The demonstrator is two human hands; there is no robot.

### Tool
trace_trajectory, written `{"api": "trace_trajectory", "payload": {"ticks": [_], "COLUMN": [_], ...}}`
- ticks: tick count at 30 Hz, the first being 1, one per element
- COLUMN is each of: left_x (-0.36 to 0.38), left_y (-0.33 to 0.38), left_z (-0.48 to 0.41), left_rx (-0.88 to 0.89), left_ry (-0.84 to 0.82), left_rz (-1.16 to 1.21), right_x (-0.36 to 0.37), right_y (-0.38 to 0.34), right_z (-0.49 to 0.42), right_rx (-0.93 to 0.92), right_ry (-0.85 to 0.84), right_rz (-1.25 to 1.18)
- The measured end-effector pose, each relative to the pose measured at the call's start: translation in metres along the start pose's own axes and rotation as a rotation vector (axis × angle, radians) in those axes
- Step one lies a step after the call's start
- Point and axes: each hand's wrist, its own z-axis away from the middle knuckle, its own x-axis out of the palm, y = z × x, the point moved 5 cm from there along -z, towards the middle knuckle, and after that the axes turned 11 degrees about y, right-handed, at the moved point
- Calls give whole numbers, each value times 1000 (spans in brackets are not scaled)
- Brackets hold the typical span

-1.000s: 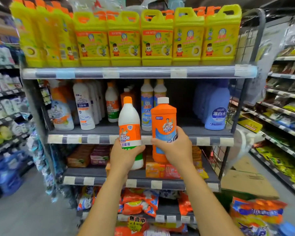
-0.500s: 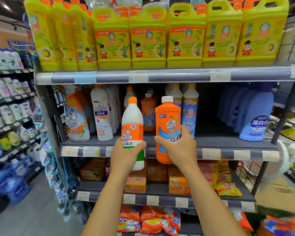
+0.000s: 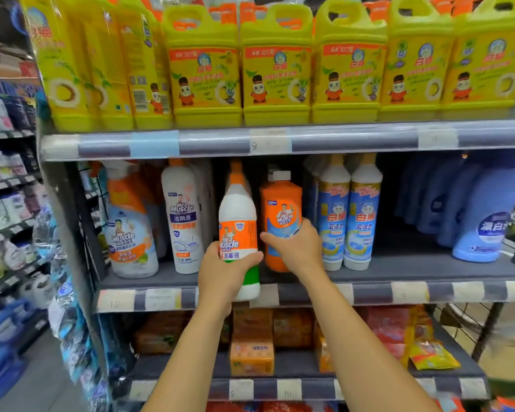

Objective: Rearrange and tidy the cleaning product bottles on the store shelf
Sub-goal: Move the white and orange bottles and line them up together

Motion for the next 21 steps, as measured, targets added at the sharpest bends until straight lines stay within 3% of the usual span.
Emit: {"api": "trace_trajectory", "payload": {"ticks": [6,21], "left_x": [0,22], "left_y": [-3,-7], "left_z": [-24,-66], "left_rx": [27,124], "left_ry": [2,51], "left_rz": [-9,-92], "right_x": [28,34], "right_y": [21,20], "right_z": [-14,-12], "right_rx": [53,-12], "right_ry": [-2,-17], "right_rz": [65,180]}}
